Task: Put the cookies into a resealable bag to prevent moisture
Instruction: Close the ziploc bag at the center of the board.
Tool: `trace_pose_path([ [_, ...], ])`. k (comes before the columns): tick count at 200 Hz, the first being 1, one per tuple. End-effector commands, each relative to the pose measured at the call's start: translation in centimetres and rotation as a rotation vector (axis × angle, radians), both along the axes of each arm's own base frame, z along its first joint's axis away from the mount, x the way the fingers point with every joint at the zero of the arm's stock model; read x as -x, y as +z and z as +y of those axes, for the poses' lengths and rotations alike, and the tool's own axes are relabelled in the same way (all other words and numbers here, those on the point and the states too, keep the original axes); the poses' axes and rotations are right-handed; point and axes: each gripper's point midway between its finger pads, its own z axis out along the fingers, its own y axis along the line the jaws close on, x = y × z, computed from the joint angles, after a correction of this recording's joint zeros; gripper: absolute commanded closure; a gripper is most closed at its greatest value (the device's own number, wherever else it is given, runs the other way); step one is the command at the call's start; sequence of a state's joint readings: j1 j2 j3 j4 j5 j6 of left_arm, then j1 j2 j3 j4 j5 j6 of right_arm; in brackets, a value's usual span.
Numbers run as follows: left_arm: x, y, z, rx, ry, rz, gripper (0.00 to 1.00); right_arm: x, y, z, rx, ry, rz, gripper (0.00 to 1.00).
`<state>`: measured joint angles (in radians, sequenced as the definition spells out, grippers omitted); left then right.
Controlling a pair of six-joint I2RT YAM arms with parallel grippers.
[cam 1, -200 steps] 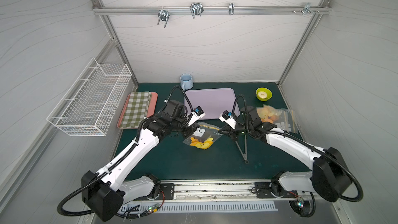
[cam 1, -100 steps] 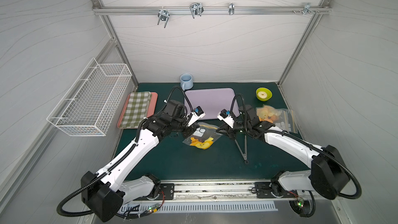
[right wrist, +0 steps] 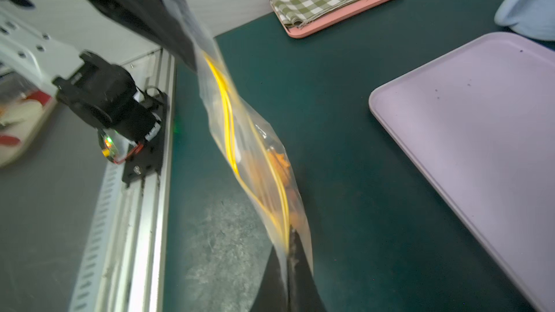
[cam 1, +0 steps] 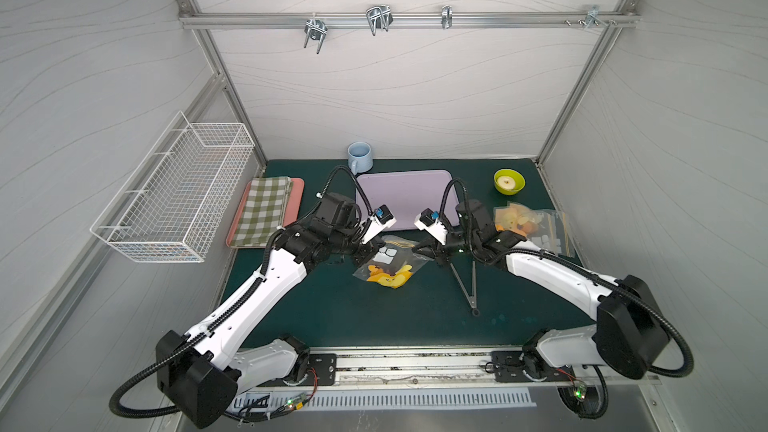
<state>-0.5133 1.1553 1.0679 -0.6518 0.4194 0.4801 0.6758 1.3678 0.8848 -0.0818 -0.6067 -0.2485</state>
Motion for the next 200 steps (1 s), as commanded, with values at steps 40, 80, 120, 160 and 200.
trace_pose_path([
  [40,-0.1,1.6,-0.6,0.040,-0.036,-0.064,1.00,0.3,1.5,1.4,-0.046,0.050,-0.026,0.88],
  [80,-0.1,1.6,-0.7,0.040,-0.037,-0.064,1.00,0.4,2.0,1.8,-0.058,0.062,-0.027,0.89],
  [120,-0.1,1.6,-0.6,0.040,-0.034,-0.064,1.00,0.5,2.2,2.1,-0.063,0.069,-0.028,0.98],
  [160,-0.1,1.6,-0.6,0.040,-0.033,-0.064,1.00,0.6,2.4,2.4,-0.073,0.079,-0.028,0.97],
  [200,-0.1,1.6,-0.7,0.040,-0.035,-0.061,1.00,0.5,2.7,2.8,-0.083,0.086,-0.030,0.97],
])
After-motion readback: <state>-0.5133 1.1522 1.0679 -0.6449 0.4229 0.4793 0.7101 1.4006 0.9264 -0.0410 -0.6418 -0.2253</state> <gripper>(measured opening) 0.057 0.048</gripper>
